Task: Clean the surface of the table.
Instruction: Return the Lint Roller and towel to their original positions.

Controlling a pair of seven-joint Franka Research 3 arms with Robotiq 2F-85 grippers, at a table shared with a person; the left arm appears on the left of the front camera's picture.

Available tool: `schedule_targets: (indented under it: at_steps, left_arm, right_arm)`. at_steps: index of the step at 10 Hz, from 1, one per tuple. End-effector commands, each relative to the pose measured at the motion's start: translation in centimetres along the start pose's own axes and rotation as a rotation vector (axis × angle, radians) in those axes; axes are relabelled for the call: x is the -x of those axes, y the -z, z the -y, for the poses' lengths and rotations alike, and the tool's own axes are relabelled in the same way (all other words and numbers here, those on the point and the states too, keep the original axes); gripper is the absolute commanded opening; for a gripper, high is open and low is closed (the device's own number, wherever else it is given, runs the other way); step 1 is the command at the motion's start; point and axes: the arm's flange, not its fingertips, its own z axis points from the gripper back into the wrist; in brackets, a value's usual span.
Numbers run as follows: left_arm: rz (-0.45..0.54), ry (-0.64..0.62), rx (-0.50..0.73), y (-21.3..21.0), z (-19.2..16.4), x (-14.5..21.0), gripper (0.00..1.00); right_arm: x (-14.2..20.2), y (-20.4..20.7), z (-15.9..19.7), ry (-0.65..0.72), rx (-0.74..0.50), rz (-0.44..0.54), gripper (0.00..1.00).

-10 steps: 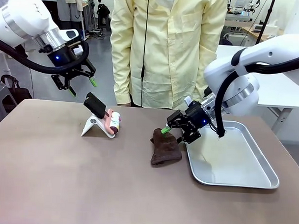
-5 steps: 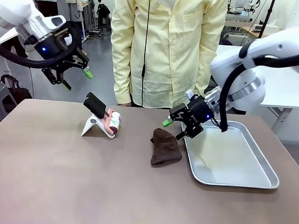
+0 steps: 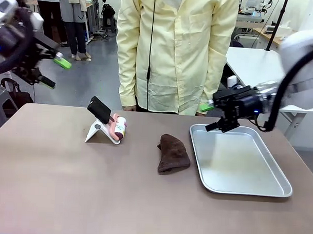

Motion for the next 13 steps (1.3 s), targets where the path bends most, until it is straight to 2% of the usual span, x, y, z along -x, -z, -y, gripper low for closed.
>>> schedule_targets:
  at_steps: [1,2,3,4,6,7,8,9,10,13]
  left_arm:
    - [0.165,0.058,0.222,-1.8,-2.8,4.7,1.00]
    - [0.247,0.084,0.325,-2.6,-4.7,6.2,1.00]
    - [0.333,0.095,0.379,-3.2,-6.7,7.2,1.00]
    - [0.373,0.051,0.407,-3.7,-8.8,7.6,1.00]
    - [0.351,0.014,0.423,-5.0,-11.9,7.3,1.00]
    - [0.292,0.022,0.371,-4.9,-12.5,6.7,1.00]
    - [0.253,0.019,0.302,-4.4,-12.6,5.8,1.00]
    - [0.305,-0.072,0.260,-3.8,-12.5,4.1,1.00]
    - [0.315,-0.009,0.370,-4.2,-13.0,7.4,1.00]
    - [0.315,-0.009,0.370,-4.2,-13.0,7.4,1.00]
  right_arm:
    - [3.8,-3.3,1.9,0.012,-0.226,0.082,1.00]
    - [5.5,-5.5,2.2,0.015,-0.301,0.099,1.00]
    - [7.3,-7.8,2.3,-0.003,-0.340,0.159,1.00]
    - [9.0,-9.6,2.2,-0.019,-0.349,0.235,1.00]
    - [11.1,-11.8,2.1,-0.034,-0.367,0.329,1.00]
    - [11.1,-11.6,2.5,-0.049,-0.350,0.343,1.00]
    - [10.2,-12.2,2.8,0.006,-0.353,0.268,1.00]
    - [10.2,-12.2,2.8,0.006,-0.353,0.268,1.00]
    - [10.2,-12.2,2.8,0.006,-0.353,0.268,1.00]
    - [10.2,-12.2,2.8,0.006,-0.353,0.268,1.00]
